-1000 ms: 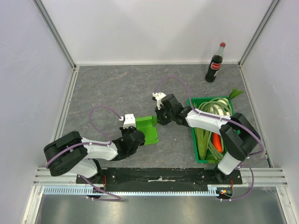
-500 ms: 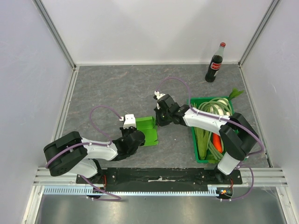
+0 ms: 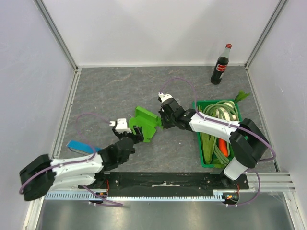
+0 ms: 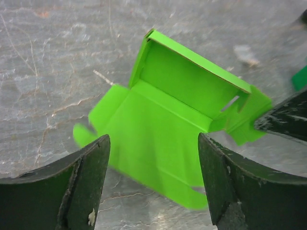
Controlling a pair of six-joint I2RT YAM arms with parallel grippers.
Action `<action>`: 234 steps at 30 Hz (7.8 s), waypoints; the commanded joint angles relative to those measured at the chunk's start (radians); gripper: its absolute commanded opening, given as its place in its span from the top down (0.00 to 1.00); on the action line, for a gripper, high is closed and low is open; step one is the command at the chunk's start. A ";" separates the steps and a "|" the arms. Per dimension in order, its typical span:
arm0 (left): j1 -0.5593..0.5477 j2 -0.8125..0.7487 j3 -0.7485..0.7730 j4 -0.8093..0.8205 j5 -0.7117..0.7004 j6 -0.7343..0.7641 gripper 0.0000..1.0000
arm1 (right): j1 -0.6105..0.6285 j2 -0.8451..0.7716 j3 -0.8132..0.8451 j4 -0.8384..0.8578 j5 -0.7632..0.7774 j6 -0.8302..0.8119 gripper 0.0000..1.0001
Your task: Fold the paper box
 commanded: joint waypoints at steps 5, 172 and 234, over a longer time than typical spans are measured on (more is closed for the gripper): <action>-0.002 -0.422 -0.130 -0.037 0.216 -0.015 0.31 | 0.004 -0.064 0.005 0.004 0.124 -0.078 1.00; 0.082 0.724 0.103 1.016 0.007 0.491 0.98 | -0.113 -0.059 -0.087 0.159 -0.140 0.347 0.90; 0.081 0.742 -0.011 1.162 0.088 0.471 0.98 | -0.214 -0.031 -0.408 0.936 -0.806 -0.242 0.67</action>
